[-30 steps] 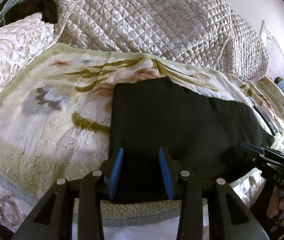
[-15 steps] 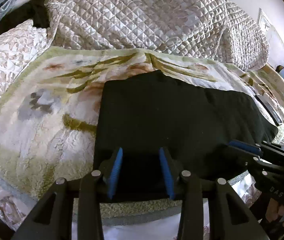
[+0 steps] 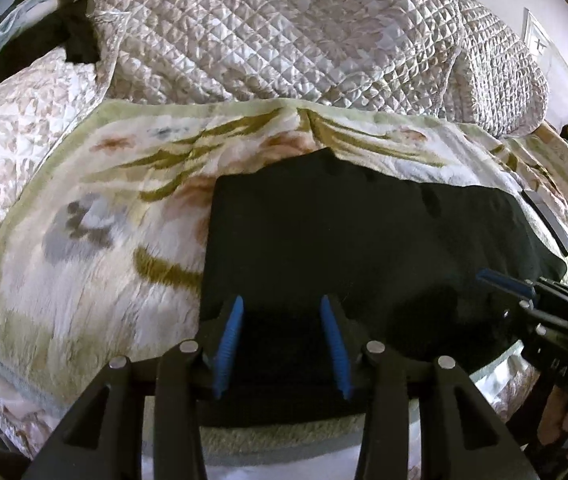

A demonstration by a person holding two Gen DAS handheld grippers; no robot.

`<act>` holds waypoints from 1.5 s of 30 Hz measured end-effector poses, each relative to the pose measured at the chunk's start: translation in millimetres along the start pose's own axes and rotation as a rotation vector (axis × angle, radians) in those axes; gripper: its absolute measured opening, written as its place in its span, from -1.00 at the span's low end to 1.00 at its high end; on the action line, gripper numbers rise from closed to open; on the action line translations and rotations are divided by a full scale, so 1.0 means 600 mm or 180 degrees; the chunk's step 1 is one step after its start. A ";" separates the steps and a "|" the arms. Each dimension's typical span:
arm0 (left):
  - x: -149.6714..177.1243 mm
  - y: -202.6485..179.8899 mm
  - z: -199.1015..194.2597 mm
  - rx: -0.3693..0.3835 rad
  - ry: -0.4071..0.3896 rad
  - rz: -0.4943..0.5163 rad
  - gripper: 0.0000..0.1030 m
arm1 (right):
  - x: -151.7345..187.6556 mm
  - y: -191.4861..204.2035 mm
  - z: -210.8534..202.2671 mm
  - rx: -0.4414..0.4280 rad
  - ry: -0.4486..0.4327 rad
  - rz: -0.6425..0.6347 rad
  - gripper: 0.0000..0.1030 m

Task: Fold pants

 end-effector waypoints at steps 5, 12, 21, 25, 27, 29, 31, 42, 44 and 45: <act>0.002 -0.019 0.021 0.0175 0.0096 0.0085 -0.08 | 0.002 -0.021 0.019 0.0045 0.0108 0.0170 -0.68; -0.013 -0.012 0.005 0.0131 -0.0040 0.0091 -0.03 | 0.000 -0.053 -0.019 0.0081 -0.0062 0.0317 -0.62; 0.010 -0.032 0.015 0.0230 -0.0022 0.0234 0.05 | 0.004 -0.127 -0.053 0.0422 -0.0120 0.0685 -0.43; 0.014 -0.032 0.014 0.0197 -0.0058 0.0239 0.07 | 0.006 -0.168 -0.099 0.0601 -0.0273 0.0996 -0.02; 0.014 -0.031 0.014 0.0202 -0.0065 0.0225 0.07 | 0.017 -0.186 -0.117 0.0681 -0.0287 0.1167 0.19; 0.015 -0.030 0.014 0.0219 -0.0062 0.0208 0.07 | 0.028 -0.198 -0.127 0.0660 -0.0263 0.1339 0.19; 0.015 -0.029 0.014 0.0230 -0.0062 0.0190 0.07 | 0.043 -0.212 -0.137 0.0659 -0.0236 0.1514 0.19; 0.014 -0.026 0.013 0.0291 -0.0081 0.0142 0.07 | 0.034 -0.278 -0.121 0.0502 -0.0318 0.2136 0.22; 0.014 -0.026 0.013 0.0298 -0.0087 0.0139 0.07 | 0.027 -0.286 -0.119 0.0502 -0.0387 0.2233 0.22; 0.015 -0.025 0.013 0.0300 -0.0089 0.0140 0.07 | 0.025 -0.285 -0.120 0.0513 -0.0420 0.2242 0.22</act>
Point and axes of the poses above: each gripper's, at about its wrist camera, not at the fingertips, and z roughly the way its jaws point, y to its left, x to its underside, the point moved 5 cm from there along z, roughly the way its jaws point, and after that the axes turned 11 degrees about z, right-handed, at the moved point
